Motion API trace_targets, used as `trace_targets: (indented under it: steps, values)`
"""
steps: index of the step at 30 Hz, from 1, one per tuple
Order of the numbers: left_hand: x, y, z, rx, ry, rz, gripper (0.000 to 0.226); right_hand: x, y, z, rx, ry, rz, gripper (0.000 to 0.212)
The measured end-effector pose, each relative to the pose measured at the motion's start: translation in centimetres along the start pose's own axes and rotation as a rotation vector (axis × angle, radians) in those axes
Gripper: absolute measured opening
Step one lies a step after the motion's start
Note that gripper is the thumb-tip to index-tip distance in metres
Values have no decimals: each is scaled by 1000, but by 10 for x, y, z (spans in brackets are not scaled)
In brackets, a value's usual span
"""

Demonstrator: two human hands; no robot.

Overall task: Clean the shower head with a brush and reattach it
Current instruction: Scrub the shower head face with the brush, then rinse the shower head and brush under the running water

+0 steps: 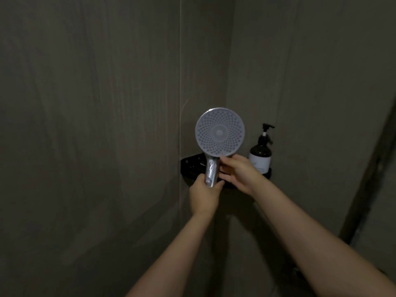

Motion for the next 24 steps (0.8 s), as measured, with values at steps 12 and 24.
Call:
trace_targets:
  steps: [12, 24]
  values:
    - [-47, -44, 153, -252, 118, -95, 33, 14, 64, 160, 288, -6, 78, 19]
    - [-95, -69, 222, -397, 398, 82, 6, 51, 103, 252, 322, -153, 324, 14]
Point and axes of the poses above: each hand's wrist, its own z-axis away from the middle knuckle, its own y-axis out of the back of the hand, x = y × z, the point moved 4 cm from there along -z, towards the middle knuckle, and after that the axes turned 13 degrees about y, right-handed, at the moved point
